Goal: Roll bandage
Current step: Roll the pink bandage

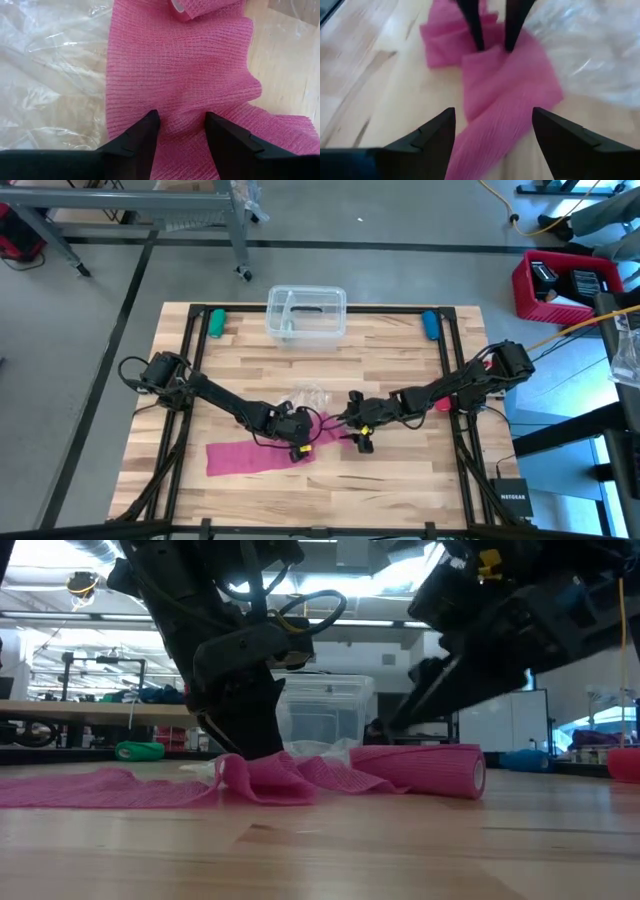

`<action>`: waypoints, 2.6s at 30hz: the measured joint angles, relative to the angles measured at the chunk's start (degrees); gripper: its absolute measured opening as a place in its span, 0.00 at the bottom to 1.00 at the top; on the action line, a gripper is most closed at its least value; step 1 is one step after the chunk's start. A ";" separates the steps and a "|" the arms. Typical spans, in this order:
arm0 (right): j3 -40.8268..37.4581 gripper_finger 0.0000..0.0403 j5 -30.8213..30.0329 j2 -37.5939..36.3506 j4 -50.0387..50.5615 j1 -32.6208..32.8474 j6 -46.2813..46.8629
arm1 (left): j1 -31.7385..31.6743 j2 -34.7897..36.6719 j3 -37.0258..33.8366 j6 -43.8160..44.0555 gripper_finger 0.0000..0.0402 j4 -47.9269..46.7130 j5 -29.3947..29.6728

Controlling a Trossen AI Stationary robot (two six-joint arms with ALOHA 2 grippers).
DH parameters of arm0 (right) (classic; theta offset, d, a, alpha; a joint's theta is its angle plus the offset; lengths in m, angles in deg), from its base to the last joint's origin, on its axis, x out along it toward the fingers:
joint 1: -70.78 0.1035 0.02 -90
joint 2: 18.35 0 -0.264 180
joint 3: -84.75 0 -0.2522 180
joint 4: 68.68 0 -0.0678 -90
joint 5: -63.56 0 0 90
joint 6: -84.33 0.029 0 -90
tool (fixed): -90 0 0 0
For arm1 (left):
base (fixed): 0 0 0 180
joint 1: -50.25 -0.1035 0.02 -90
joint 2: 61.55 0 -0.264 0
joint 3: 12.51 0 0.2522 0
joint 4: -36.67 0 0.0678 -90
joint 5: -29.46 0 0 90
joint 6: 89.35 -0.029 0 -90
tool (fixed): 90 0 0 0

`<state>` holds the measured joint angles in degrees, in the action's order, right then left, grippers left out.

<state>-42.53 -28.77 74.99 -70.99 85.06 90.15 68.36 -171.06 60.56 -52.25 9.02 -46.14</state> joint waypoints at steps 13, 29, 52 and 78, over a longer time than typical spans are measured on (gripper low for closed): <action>0.17 0.66 -9.83 1.59 7.99 0.04 -0.41 | 0.02 0.00 0.00 -0.46 0.39 -0.02 0.19; 0.18 0.66 -17.66 -2.21 16.00 -0.07 -3.22 | 0.04 -0.05 -0.07 -1.77 0.39 0.48 0.89; 3.77 0.66 -17.01 6.06 4.90 5.60 -1.25 | 0.02 -0.10 0.00 -2.69 0.39 1.41 0.93; 4.09 0.66 -25.00 6.08 19.19 -0.42 -2.26 | 9.31 0.19 -0.26 6.10 0.36 -9.29 4.89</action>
<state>-38.44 -53.77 81.07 -51.80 84.65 87.89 77.66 -170.87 60.30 -46.15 -0.27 -41.25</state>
